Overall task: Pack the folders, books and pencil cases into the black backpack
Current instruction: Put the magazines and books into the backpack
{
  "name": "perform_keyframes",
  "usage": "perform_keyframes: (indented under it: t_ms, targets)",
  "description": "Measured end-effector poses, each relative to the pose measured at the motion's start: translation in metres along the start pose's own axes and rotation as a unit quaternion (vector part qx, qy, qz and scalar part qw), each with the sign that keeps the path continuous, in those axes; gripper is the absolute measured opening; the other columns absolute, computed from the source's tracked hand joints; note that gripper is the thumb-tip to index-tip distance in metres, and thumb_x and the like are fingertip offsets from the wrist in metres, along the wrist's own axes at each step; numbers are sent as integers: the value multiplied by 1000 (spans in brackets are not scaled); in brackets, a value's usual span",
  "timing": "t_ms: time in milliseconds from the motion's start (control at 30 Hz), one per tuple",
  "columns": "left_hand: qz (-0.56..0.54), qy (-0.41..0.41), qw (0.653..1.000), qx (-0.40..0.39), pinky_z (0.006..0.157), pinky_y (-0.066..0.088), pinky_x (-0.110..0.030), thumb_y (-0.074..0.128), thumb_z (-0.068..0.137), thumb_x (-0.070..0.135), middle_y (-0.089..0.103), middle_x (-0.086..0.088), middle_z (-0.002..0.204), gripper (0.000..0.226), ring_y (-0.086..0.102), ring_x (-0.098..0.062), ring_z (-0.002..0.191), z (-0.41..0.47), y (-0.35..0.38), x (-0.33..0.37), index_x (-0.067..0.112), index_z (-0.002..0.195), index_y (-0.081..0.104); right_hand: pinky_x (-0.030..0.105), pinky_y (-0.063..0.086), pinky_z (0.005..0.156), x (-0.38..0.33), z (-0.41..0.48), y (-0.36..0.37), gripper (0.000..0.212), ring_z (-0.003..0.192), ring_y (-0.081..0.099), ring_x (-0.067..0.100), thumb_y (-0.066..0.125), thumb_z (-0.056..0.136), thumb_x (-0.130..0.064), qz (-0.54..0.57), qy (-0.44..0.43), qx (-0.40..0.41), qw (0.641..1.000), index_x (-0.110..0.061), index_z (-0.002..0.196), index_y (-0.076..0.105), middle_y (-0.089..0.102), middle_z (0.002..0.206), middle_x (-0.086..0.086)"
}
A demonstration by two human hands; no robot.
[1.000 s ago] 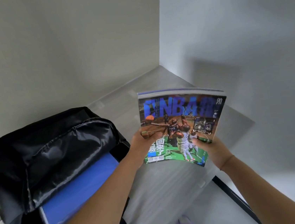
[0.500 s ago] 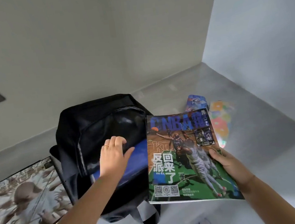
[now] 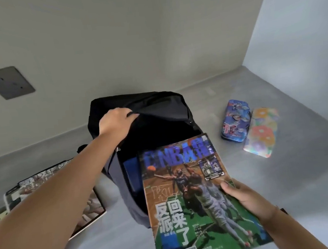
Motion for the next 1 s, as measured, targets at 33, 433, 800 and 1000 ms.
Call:
perform_keyframes:
  t_ms: [33,433,800,1000]
  targets:
    - [6,9,1000,-1,73,47,-35,49,93,43,69,-10,98,35,62,-31,92,-3,0,1,16,103,70,55,44,96,2,8,10,54,109,55,47,70,79,-32,5,4,-13,1000,-7,124,53,57,123,32]
    - [-30,27,999,-12,67,47,-32,47,95,37,69,-4,97,29,62,-24,88,-27,1,-15,20,105,69,34,35,104,-54,111,57,42,128,46,22,48,93,-44,-293,0,43,955,-26,130,52,53,135,2]
    - [-61,-26,997,-42,66,45,-30,47,95,37,69,-6,94,30,60,-21,81,-26,27,-34,19,109,67,35,40,106,-30,95,26,86,127,45,18,72,77,-11,-314,-63,117,940,-26,147,23,41,144,-3]
    - [-60,3,998,-32,66,44,-29,49,95,37,69,-4,94,29,59,-18,82,-25,26,-22,20,107,68,21,47,86,-58,119,36,78,125,44,15,61,81,6,-297,-113,132,939,-27,145,31,35,150,-3]
Point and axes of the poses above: each hand's wrist, its own z-axis towards the middle knuckle, its own y-axis out of the palm, x = y × z, the point moved 8 cm from there along z, towards the middle knuckle
